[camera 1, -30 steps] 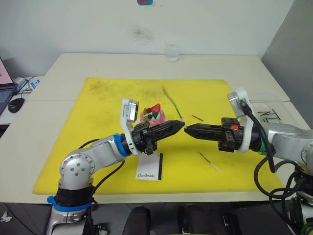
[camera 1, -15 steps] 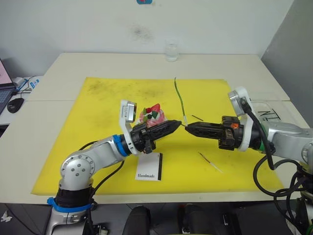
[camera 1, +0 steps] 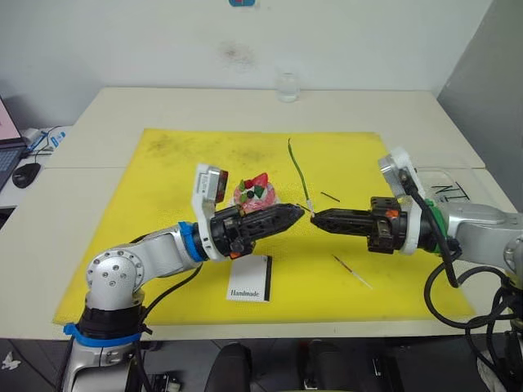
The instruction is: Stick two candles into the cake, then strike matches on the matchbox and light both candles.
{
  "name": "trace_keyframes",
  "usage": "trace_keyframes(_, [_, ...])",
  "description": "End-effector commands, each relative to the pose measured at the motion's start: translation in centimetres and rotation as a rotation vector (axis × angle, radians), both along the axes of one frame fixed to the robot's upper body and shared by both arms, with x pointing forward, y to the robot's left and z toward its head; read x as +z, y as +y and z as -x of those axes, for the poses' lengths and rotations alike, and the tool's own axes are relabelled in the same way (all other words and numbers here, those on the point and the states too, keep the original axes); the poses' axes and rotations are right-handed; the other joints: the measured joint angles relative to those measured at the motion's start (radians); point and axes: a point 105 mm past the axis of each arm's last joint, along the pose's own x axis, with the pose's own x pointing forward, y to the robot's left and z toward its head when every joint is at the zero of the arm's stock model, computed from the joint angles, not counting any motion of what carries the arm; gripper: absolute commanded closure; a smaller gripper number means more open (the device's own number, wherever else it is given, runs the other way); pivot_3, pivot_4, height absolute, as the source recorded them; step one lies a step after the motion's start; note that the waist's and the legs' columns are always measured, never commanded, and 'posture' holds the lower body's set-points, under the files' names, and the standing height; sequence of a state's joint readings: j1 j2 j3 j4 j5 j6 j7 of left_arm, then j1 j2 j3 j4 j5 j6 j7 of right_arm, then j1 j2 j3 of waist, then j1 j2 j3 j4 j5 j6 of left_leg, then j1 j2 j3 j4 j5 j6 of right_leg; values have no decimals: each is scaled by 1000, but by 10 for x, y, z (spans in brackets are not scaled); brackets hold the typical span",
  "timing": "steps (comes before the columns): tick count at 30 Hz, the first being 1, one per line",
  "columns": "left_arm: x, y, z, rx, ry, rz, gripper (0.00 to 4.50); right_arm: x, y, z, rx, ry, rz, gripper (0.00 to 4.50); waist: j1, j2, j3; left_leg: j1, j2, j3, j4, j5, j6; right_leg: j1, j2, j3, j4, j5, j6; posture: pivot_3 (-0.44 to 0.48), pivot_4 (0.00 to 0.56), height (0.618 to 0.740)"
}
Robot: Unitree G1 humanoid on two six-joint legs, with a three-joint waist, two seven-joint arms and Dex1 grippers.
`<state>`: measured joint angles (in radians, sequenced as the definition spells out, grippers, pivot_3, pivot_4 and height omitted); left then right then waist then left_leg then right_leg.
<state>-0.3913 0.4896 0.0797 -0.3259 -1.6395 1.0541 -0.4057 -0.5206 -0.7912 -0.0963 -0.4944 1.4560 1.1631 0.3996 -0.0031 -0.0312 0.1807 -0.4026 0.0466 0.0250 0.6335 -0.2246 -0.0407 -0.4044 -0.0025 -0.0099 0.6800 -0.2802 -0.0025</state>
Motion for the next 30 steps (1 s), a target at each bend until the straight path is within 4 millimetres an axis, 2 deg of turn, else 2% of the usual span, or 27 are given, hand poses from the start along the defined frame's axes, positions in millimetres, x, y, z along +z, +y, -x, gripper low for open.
trace_keyframes(1, [7,-5,2,-6,-57,0,1656,8,2,5,28,-54,-6,4500,0,0,0,0,0,0,0,0,0,0,0,0,0,0,0,0,150,735])
trace_keyframes(9, [10,-13,-1,-5,-78,25,1656,9,4,7,41,-52,-15,4500,0,0,0,0,0,0,0,0,0,0,0,0,0,0,0,0,150,735])
trace_keyframes(12, [11,-15,-2,-5,-84,35,2193,10,4,7,43,-50,-17,4500,0,0,0,0,0,0,0,0,0,0,0,0,0,0,0,0,150,735])
trace_keyframes(20, [8,-18,3,-39,-91,25,4485,10,6,6,44,-50,-25,4500,0,0,0,0,0,0,0,0,0,0,0,0,0,0,0,0,150,735])
trace_keyframes(28, [8,-17,1,-28,-100,23,4485,12,7,5,46,-51,-37,4500,0,0,0,0,0,0,0,0,0,0,0,0,0,0,0,0,150,735])
trace_keyframes(30, [10,-16,-1,-14,-106,29,4500,12,7,5,43,-56,-34,4104,0,0,0,0,0,0,0,0,0,0,0,0,0,0,0,0,150,735])
